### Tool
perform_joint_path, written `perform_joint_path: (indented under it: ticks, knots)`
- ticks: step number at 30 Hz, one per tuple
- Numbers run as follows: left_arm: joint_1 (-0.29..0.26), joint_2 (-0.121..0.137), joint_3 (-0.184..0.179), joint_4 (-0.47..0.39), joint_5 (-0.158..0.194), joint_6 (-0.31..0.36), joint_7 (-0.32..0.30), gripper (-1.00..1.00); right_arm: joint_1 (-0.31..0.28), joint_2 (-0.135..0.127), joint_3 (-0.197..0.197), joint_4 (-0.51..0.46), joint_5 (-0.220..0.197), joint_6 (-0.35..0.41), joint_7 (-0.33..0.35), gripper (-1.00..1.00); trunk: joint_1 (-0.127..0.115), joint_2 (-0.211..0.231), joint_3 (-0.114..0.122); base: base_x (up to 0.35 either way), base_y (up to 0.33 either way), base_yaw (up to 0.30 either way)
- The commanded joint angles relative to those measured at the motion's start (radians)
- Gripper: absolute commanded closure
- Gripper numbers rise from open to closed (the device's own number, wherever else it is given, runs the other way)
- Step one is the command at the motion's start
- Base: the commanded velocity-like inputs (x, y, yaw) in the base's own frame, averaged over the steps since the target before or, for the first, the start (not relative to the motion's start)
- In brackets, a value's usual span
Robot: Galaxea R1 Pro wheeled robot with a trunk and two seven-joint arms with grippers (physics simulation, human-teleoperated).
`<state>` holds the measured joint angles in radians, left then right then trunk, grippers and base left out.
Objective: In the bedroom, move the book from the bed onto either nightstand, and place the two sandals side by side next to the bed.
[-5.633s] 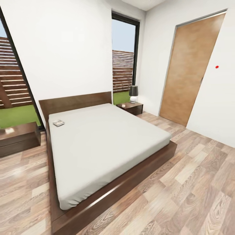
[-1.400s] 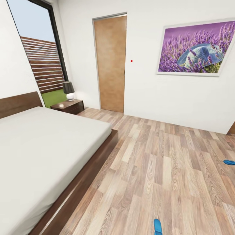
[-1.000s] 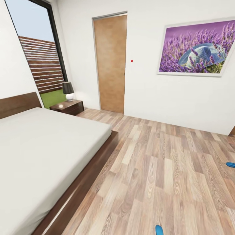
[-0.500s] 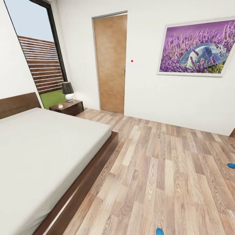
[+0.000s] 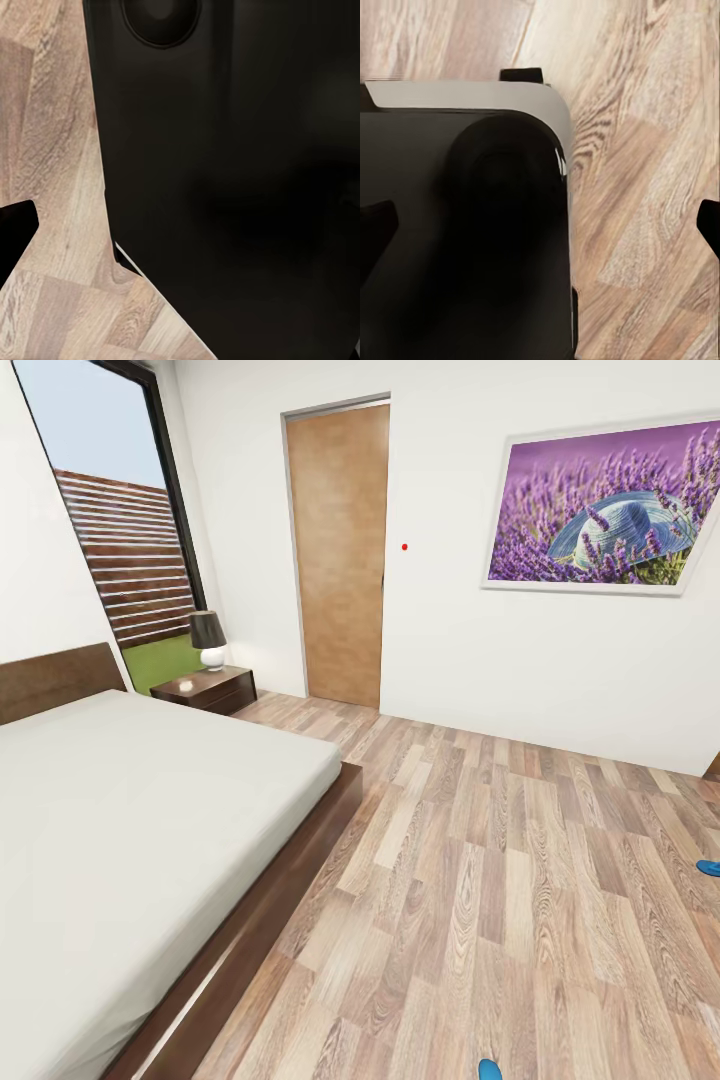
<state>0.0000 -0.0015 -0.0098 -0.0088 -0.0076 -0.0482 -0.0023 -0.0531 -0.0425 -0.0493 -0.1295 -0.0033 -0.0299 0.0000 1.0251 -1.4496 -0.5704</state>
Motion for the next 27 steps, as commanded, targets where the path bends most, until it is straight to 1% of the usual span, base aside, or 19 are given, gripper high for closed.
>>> perform_joint_path:
  ticks: [1, 3, 4, 6, 9, 10, 16, 21, 27]
  knots:
    - [0.000, 0.000, -0.001, 0.000, -0.001, -0.002, 0.000, -1.00, -0.009, -0.004, -0.015, 0.000, 0.000, -0.001, -0.001, -1.00, 0.000, 0.000, -0.001, 0.000, 0.000, 0.000]
    - [0.000, 0.000, -0.001, 0.000, -0.001, -0.002, 0.000, -1.00, -0.026, -0.013, -0.039, 0.000, 0.000, 0.003, -0.003, -1.00, 0.000, 0.000, -0.001, 0.000, 0.000, 0.000]
    - [0.000, 0.000, -0.001, 0.000, -0.001, -0.002, 0.000, -1.00, -0.026, -0.013, -0.039, 0.000, 0.000, 0.003, -0.003, -1.00, 0.000, 0.000, -0.001, 0.000, 0.000, 0.000]
    - [0.000, 0.000, -0.001, 0.000, -0.001, -0.002, 0.000, -1.00, -0.045, -0.018, -0.061, 0.000, 0.001, 0.011, -0.005, -1.00, 0.000, 0.000, -0.001, 0.000, 0.000, 0.000]
    - [0.000, 0.000, -0.001, 0.000, -0.001, -0.002, 0.001, -1.00, -0.077, -0.025, -0.082, -0.001, 0.001, 0.041, -0.011, -1.00, 0.000, 0.000, -0.001, 0.000, 0.000, 0.000]
    - [0.000, 0.000, -0.001, 0.000, -0.001, -0.002, 0.001, -1.00, -0.077, -0.025, -0.082, -0.001, 0.001, 0.041, -0.011, -1.00, 0.000, 0.000, -0.001, 0.000, 0.000, 0.000]
    - [0.000, -0.001, -0.002, -0.001, -0.002, -0.001, 0.001, -1.00, -0.140, -0.033, -0.098, -0.001, 0.003, 0.114, -0.033, -1.00, 0.000, 0.000, -0.001, 0.000, 0.000, 0.000]
    - [0.000, -0.002, -0.002, -0.002, -0.002, -0.001, 0.001, -1.00, -0.164, -0.034, -0.102, -0.001, 0.003, 0.135, -0.041, -1.00, 0.000, 0.000, -0.001, 0.000, 0.000, 0.000]
    - [0.000, -0.003, -0.003, -0.002, -0.003, -0.001, 0.001, -1.00, -0.175, -0.032, -0.102, 0.001, 0.003, 0.141, -0.044, -1.00, 0.000, 0.000, -0.001, 0.017, 0.000, 0.000]
